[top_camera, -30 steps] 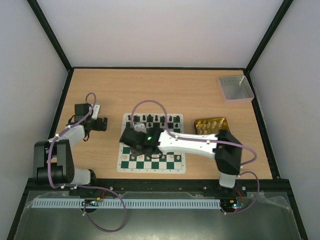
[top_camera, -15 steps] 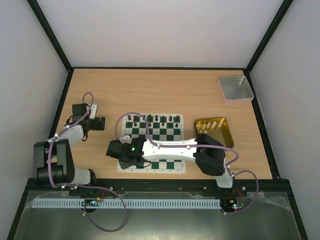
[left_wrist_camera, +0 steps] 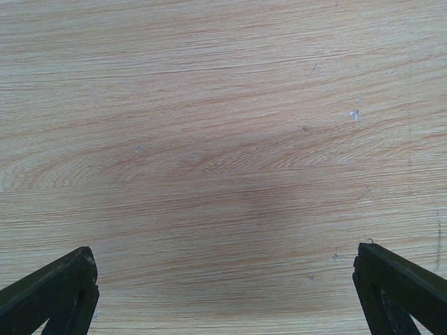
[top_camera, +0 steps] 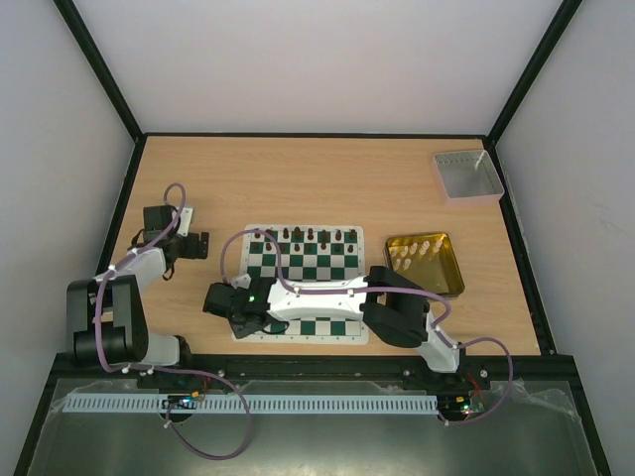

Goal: Set up the chess pieces on the board
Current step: Place the chess piece on the chessboard.

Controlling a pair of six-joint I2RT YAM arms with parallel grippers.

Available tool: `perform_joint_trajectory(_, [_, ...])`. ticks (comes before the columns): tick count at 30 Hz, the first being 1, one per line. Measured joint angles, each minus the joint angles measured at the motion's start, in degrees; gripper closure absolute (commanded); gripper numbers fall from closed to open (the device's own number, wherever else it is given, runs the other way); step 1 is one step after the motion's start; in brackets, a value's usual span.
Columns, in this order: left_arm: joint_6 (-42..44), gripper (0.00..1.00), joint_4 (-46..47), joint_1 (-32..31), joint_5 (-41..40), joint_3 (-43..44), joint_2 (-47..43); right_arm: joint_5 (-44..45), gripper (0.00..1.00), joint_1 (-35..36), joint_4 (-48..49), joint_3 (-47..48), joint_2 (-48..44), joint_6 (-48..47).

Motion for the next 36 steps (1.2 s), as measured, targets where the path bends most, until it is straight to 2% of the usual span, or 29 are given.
perform_joint_trajectory(26, [0.02,0.01,-0.02,0.0,0.46,0.0,0.24,-2.62,0.95,-0.37,1.81,0.26,2.34,-1.27])
perform_joint_trajectory(36, [0.02,0.01,-0.02,0.0,0.85,0.0,0.24,-3.1,0.85,-0.5,1.95,0.26,2.67,-1.53])
